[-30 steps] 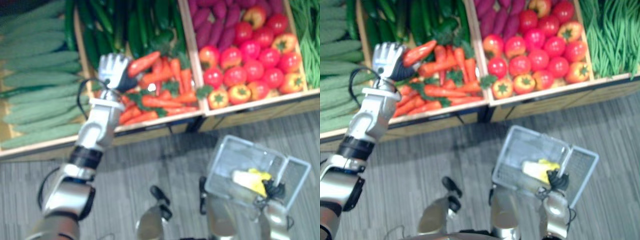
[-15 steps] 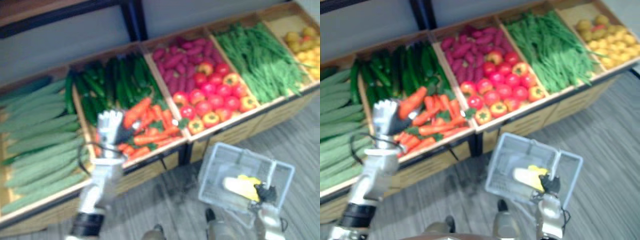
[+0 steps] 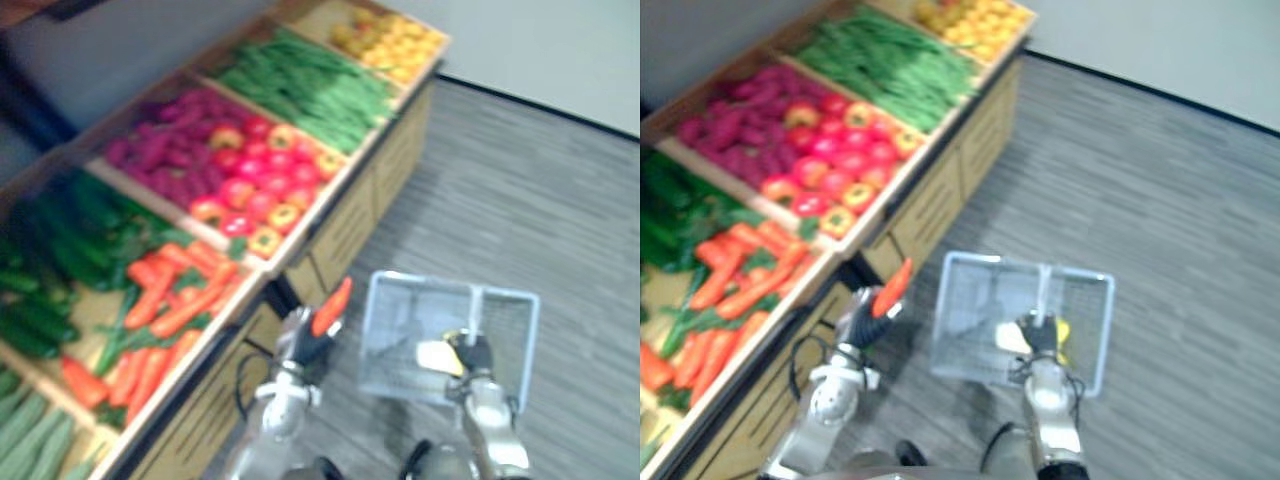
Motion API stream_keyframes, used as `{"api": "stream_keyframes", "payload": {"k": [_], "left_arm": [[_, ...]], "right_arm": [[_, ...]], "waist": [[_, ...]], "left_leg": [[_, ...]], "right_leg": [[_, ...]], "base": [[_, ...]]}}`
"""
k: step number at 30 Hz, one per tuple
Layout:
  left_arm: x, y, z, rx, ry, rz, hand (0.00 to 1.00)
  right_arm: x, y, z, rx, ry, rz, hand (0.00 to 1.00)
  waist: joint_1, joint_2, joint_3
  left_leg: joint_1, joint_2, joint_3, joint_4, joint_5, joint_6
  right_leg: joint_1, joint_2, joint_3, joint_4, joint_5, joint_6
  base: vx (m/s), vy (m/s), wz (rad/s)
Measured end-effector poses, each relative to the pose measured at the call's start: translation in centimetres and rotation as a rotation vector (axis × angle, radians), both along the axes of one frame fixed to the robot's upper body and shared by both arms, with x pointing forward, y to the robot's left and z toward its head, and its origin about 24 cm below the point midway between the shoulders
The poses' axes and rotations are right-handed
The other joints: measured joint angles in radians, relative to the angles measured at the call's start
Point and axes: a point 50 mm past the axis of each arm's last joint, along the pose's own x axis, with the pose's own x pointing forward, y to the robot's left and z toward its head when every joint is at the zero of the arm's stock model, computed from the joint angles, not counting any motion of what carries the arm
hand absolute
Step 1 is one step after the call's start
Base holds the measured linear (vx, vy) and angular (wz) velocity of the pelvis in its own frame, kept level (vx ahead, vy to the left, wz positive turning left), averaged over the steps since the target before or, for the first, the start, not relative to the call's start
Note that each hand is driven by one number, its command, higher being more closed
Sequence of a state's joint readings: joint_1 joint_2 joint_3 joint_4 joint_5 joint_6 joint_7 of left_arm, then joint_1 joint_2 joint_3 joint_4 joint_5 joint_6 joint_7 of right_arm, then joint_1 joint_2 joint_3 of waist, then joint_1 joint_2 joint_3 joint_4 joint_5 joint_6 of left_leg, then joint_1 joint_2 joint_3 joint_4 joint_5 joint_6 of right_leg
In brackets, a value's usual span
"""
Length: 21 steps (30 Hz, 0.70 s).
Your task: Pick vegetable in the basket
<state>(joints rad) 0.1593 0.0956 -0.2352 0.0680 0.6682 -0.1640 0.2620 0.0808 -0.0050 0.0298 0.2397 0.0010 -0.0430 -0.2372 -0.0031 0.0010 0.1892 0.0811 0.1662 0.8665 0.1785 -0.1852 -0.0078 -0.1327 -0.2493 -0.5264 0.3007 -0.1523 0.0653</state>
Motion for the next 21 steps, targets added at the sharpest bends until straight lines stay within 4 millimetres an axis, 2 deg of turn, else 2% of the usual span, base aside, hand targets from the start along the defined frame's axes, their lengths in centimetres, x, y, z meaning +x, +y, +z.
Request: {"api": "stream_keyframes", "payload": {"k": [1,2,4,5,6,7,9,10,12,13,16,17,18,21], "left_arm": [[-0.1,-0.6,-0.6,-0.013,0.029,-0.009,1.00],[-0.1,-1.0,-0.7,-0.018,0.033,-0.022,1.00],[0.0,-2.6,-1.2,-0.026,0.056,-0.077,1.00],[-0.1,-2.9,-1.4,-0.030,0.066,-0.086,1.00],[-0.1,-3.6,-1.6,-0.045,0.074,-0.096,1.00],[-0.1,-4.1,-1.7,-0.055,0.079,-0.101,1.00],[-0.5,-4.5,-2.2,-0.049,0.099,-0.117,1.00],[-0.6,-5.1,-2.6,-0.044,0.110,-0.135,1.00],[-1.0,-5.9,-2.9,-0.046,0.121,-0.157,1.00],[-1.1,-6.4,-3.4,-0.035,0.141,-0.180,1.00],[-1.2,-7.0,-4.2,0.003,0.172,-0.221,1.00],[-1.3,-7.3,-4.4,0.018,0.179,-0.239,1.00],[-1.4,-7.4,-4.4,0.023,0.179,-0.247,0.00],[-1.1,-7.6,-4.8,0.046,0.192,-0.263,0.00]], "right_arm": [[-0.2,0.5,0.0,-0.011,0.002,0.043,1.00],[-0.3,0.8,0.1,-0.012,-0.001,0.064,1.00],[-0.6,1.6,0.6,-0.013,-0.024,0.119,1.00],[-0.6,2.0,0.8,-0.011,-0.033,0.142,1.00],[-0.4,3.0,1.1,-0.001,-0.050,0.186,1.00],[-0.1,4.0,1.4,0.012,-0.063,0.226,1.00],[0.2,5.1,1.6,0.034,-0.074,0.272,1.00],[0.1,5.4,1.5,0.039,-0.070,0.285,1.00],[0.1,5.1,1.4,0.039,-0.067,0.280,1.00],[0.0,5.1,1.2,0.043,-0.059,0.280,1.00],[-0.3,5.2,1.2,0.069,-0.061,0.276,1.00],[-0.5,5.1,1.1,0.080,-0.056,0.271,1.00],[-0.6,5.2,1.1,0.083,-0.054,0.270,1.00],[-1.0,5.6,0.8,0.123,-0.040,0.265,1.00]], "waist": [[0.002,0.014,-0.008],[0.001,0.014,-0.009],[-0.014,0.006,-0.015],[-0.018,0.004,-0.016],[-0.016,0.001,-0.018],[0.003,-0.004,-0.017],[0.024,-0.010,-0.018],[0.032,-0.008,-0.022],[0.029,0.012,-0.035],[0.032,0.005,-0.046],[0.017,-0.027,-0.061],[0.017,-0.029,-0.067],[0.017,-0.028,-0.068],[0.008,-0.014,-0.076]], "left_leg": [[0.000,0.050,0.018,0.037,0.003,-0.006],[0.005,0.074,0.029,0.061,0.003,-0.006],[0.018,0.167,0.022,0.198,0.006,-0.008],[0.012,0.188,0.007,0.243,0.009,-0.005],[-0.019,0.196,-0.115,0.312,-0.025,0.005],[-0.058,0.122,-0.319,0.315,-0.081,-0.019],[-0.102,0.012,-0.556,0.309,-0.129,-0.031],[-0.126,-0.050,-0.682,0.248,-0.118,-0.033],[-0.147,-0.045,-0.709,0.127,0.007,-0.027],[-0.136,-0.038,-0.709,0.097,0.003,-0.042],[-0.099,-0.070,-0.709,-0.024,0.030,-0.036],[-0.091,-0.082,-0.707,-0.053,0.046,-0.031],[-0.084,-0.087,-0.705,-0.064,0.054,-0.030],[-0.044,-0.105,-0.688,-0.113,0.075,-0.026]], "right_leg": [[0.007,0.069,0.048,-0.079,0.041,-0.029],[0.019,0.097,0.070,-0.113,0.057,-0.042],[0.066,0.185,0.155,-0.210,0.096,-0.080],[0.071,0.201,0.184,-0.219,0.100,-0.087],[0.074,0.224,0.254,-0.230,0.108,-0.099],[0.071,0.231,0.328,-0.233,0.119,-0.112],[0.076,0.228,0.410,-0.233,0.129,-0.111],[0.090,0.229,0.440,-0.233,0.132,-0.106],[0.097,0.249,0.449,-0.232,0.133,-0.101],[0.100,0.254,0.461,-0.237,0.134,-0.090],[0.101,0.231,0.452,-0.271,0.149,-0.066],[0.105,0.221,0.453,-0.286,0.157,-0.054],[0.110,0.217,0.453,-0.292,0.162,-0.048],[0.139,0.203,0.460,-0.327,0.176,-0.027]], "base": [[0.01,-0.341,-1.34],[0.02,-0.383,-1.45],[0.01,-0.257,-1.27],[0.00,-0.191,-1.38],[0.01,-0.120,-1.67],[0.02,-0.083,-1.78],[0.05,-0.024,-1.55],[0.05,-0.003,-1.16],[0.02,0.072,-0.49],[0.03,0.134,-0.05],[0.00,0.109,0.11],[-0.01,0.086,0.05],[0.01,0.075,0.03],[0.02,0.065,-0.06]]}}
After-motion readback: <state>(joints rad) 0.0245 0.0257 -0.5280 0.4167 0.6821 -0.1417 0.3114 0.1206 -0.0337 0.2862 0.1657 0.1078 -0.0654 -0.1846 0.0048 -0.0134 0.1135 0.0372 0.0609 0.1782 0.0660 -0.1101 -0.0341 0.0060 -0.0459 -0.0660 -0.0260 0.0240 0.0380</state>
